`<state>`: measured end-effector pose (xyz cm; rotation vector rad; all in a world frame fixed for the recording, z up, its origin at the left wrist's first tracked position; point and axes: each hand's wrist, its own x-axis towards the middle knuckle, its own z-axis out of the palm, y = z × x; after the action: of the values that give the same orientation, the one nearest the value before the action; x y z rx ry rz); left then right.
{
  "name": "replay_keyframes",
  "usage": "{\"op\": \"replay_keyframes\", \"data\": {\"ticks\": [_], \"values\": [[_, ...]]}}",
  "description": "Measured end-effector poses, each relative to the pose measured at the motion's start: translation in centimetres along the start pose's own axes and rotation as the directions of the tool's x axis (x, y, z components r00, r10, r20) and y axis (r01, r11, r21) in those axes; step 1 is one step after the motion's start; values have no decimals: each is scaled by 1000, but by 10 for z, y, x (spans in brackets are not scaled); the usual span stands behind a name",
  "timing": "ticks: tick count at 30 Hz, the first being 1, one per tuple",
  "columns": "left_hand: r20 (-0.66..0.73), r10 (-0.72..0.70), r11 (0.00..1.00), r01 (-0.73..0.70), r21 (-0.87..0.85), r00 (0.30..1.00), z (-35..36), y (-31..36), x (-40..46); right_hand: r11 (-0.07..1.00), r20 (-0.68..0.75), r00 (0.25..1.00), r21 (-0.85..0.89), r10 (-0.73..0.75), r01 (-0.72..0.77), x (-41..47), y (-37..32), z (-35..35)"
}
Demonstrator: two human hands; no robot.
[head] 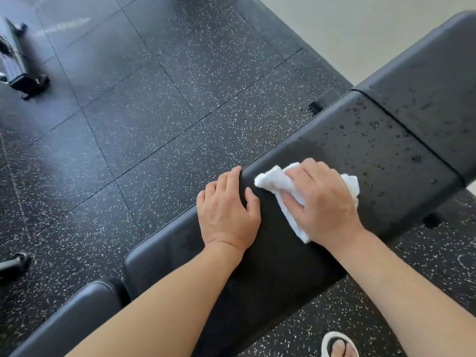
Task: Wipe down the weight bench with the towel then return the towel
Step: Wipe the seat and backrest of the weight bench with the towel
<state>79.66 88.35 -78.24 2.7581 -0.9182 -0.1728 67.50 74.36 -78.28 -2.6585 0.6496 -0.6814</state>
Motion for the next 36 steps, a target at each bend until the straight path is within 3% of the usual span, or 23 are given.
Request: {"op": "replay_keyframes", "data": {"ticks": [7, 11, 18, 23, 27, 29, 32, 36], "values": [[-5, -2, 1000, 2, 22, 1000, 0, 3, 0, 993, -11, 997, -87, 76, -76, 91, 12, 46], [-5, -2, 1000, 2, 18, 1000, 0, 3, 0, 993, -37, 993, -34, 114, -115, 46, 4, 22], [0, -7, 1000, 7, 20, 1000, -1, 2, 0, 996, 77, 994, 18, 81, -82, -69, -15, -35], [-4, -5, 1000, 5, 22, 1000, -1, 2, 0, 1000, 53, 998, 5, -21, 21, -43, 4, -25], [2, -12, 1000, 12, 25, 1000, -2, 3, 0, 964, -67, 966, -68, 251, -255, 34, 22, 9], [3, -10, 1000, 10, 24, 1000, -2, 3, 0, 944, -52, 948, -92, 315, -318, 66, 8, 28], [14, -6, 1000, 6, 28, 1000, -2, 2, 0, 981, 35, 985, -105, 166, -162, 80, -25, 46], [37, -36, 999, 35, 31, 999, -3, 2, 0, 998, 96, 994, 33, -47, 44, 69, -30, 52]]}}
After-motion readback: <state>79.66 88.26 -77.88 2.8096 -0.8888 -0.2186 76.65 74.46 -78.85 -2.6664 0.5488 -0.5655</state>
